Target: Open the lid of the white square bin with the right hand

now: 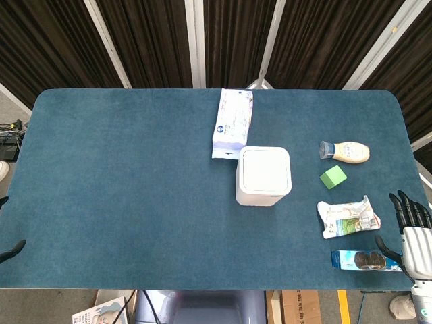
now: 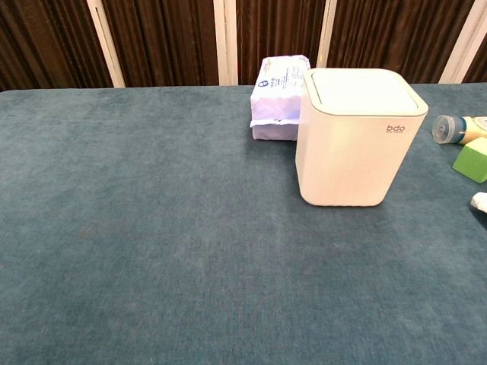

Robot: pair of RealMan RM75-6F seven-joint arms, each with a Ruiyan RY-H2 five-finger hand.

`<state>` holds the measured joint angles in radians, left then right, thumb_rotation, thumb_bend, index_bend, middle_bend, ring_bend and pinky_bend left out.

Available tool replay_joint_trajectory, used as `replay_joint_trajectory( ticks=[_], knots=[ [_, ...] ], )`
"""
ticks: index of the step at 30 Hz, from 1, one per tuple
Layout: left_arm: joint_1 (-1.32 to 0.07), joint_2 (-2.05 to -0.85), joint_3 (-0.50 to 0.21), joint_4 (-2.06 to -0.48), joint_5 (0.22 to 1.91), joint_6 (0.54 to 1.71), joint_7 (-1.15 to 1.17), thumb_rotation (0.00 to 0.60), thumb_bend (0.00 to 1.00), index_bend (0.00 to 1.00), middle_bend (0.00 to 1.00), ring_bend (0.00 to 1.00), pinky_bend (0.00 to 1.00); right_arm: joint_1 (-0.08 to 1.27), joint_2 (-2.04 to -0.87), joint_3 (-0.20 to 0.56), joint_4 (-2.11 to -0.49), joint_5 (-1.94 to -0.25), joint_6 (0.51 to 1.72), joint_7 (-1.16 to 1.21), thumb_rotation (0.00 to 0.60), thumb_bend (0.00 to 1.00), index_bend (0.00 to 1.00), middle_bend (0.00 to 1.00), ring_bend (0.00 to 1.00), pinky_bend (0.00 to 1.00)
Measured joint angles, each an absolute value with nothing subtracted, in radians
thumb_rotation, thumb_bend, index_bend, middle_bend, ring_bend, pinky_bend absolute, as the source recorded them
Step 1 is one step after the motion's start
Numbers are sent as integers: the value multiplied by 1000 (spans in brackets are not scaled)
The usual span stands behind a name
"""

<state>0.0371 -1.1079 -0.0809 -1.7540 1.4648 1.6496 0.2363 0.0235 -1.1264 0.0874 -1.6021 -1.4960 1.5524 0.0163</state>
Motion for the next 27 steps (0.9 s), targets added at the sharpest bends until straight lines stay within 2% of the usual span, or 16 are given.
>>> replay_joint_trajectory(
  ticks=[16,21,27],
  knots=[
    [42,-1112,-85,-1736,1485,1677,217,600,70,181,103,0,86,25,-1121,78,-1615,-1502,1538,25,600,293,59,28,116,88],
    [43,-1113,-78,-1734,1505,1681,216,600,70,181,103,0,10,28,-1107,66,-1628,-1506,1518,27,600,294,60,28,116,78],
    [44,-1116,-81,-1732,1499,1684,217,600,70,180,103,0,0,44,-1110,58,-1641,-1543,1508,9,600,293,60,27,116,61]
  ],
)
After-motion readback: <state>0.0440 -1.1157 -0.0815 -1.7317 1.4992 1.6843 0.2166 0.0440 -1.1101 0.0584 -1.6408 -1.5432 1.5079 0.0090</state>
